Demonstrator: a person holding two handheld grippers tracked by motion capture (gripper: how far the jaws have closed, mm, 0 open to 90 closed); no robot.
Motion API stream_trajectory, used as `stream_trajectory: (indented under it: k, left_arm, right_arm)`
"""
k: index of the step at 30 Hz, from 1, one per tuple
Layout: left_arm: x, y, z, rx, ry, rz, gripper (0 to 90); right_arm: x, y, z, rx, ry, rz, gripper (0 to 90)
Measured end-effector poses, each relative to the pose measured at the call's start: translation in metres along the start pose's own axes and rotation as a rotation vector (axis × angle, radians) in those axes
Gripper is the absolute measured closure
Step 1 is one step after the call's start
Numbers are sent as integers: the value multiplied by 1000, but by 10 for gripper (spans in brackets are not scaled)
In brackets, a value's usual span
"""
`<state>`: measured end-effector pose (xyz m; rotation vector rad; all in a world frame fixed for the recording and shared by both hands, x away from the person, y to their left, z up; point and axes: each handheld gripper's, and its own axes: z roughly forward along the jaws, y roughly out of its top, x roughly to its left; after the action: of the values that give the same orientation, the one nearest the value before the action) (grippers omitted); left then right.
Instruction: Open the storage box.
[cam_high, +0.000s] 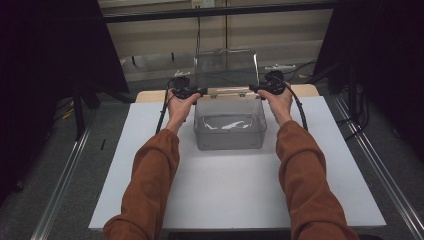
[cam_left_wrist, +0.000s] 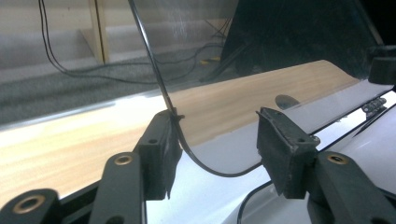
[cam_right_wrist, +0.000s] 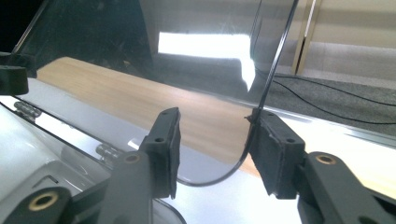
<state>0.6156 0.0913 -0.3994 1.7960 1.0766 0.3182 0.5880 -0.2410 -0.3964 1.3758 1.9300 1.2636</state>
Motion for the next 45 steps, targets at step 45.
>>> stream_trajectory:
  k: [45]
  left_arm:
    - [5,-4,6,17,-2,-114,437]
  right_arm:
    - [-1,-5,9,52,14,197,451]
